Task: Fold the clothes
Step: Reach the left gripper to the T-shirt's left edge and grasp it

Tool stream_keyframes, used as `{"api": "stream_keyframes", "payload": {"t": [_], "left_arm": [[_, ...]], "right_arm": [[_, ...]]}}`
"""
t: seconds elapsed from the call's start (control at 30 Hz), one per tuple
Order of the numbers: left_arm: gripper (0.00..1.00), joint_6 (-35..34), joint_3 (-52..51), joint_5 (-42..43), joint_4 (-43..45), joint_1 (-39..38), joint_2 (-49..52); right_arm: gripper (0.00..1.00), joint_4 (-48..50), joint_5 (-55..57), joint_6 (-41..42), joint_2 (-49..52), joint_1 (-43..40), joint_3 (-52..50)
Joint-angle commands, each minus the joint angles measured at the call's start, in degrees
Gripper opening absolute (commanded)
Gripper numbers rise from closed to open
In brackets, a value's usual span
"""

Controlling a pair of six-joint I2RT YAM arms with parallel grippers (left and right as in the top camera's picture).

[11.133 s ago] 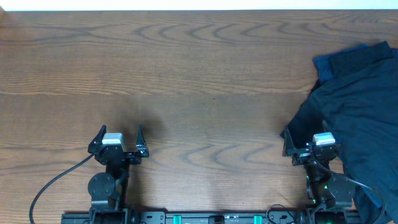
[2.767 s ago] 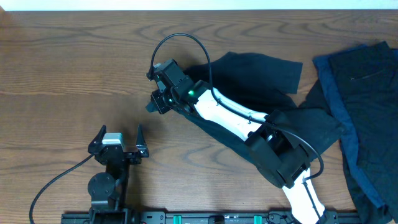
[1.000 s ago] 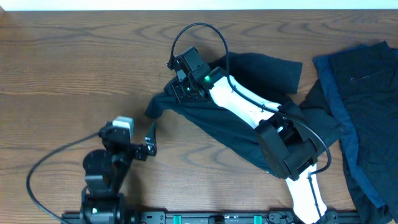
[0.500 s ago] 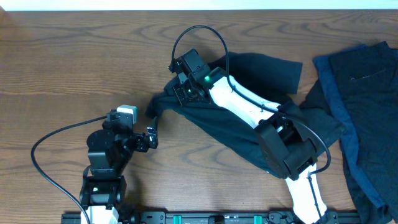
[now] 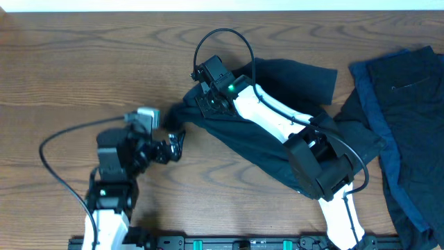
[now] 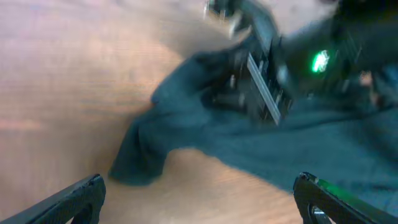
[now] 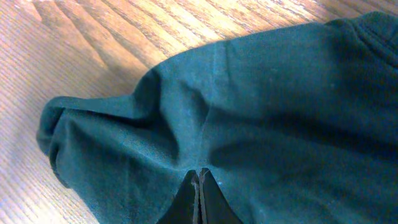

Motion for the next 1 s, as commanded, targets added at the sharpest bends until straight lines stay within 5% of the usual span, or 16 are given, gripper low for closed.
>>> {"api": "stream_keyframes", "payload": {"t": [0.0, 0.3, 0.53, 0.77, 0.97], "left_arm": [[0.98, -0.48, 8.55, 1.66, -2.95, -0.07, 4.50], [0.98, 0.63, 14.16, 1.64, -6.05, -0.07, 12.48], [0.98, 0.61, 14.14, 1.64, -6.47, -0.07, 12.76], [0.99, -0.55, 14.12, -0.55, -3.91, -0.07, 15.87], [0.91, -2.58, 14.12, -1.36, -4.59, -0.07, 22.75]], "right_arm": [[0.02, -0.35, 0.94, -0.39, 0.70, 0.31, 0.87], [0.01, -0.76, -1.44, -2.19, 0.46, 0.26, 1.40], [0.01, -14.49, -5.29, -8.07, 0.48, 0.37, 13.00], [0.01, -13.40, -5.33, -8.33, 1.68, 0.37, 14.12], [0.01, -13.22, -5.33, -8.31, 5.68, 0.42, 14.12]]}}
